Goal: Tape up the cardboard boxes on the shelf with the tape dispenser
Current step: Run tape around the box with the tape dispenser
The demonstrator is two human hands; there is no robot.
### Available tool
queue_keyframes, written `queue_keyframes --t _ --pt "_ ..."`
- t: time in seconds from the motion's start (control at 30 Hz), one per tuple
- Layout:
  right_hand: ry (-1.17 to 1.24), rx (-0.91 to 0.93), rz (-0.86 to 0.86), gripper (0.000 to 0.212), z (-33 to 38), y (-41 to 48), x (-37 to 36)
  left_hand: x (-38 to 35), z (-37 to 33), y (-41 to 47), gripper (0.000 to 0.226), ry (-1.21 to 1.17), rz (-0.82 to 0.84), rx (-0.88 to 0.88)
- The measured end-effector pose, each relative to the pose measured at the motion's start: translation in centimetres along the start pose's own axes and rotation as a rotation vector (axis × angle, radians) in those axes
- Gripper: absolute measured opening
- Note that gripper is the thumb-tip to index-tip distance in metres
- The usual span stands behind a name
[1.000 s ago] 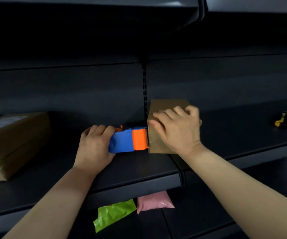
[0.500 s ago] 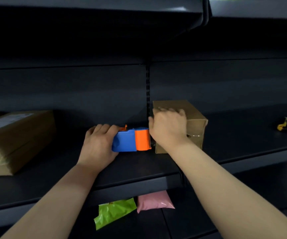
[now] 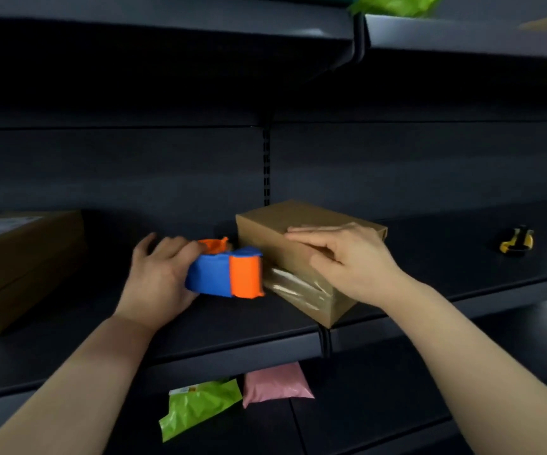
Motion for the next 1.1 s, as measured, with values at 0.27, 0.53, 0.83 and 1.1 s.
queue_keyframes --t 0.27,0.53,0.83,1.1 --pt "0.134 0.005 0.01 0.039 -2.2 -1.7 1.5 0.4 1.9 -0.4 0.06 0.07 0.004 0.128" --pt "-0.287 -0.056 -0.015 0.043 0.6 -1.0 2.3 0.2 1.9 -0.3 0.061 0.097 -0.031 0.103" --pt "-0.234 -0.033 -0.032 0.035 -0.9 -1.3 1.9 0.2 1.3 -0.4 0.065 0.099 -0.049 0.032" --pt "-0.24 -0.074 -0.055 0.044 -0.7 -1.8 2.1 -0.2 2.2 -0.5 0.072 0.103 -0.01 0.108"
Point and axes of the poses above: each hand's wrist, its own y-axis towards the middle knuckle, its own x-axis out of the back of the hand, z = x × y, the point moved 6 cm from there along y, towards the middle knuckle, and after that the axes turned 12 degrees about -y, right-handed, at the moved point
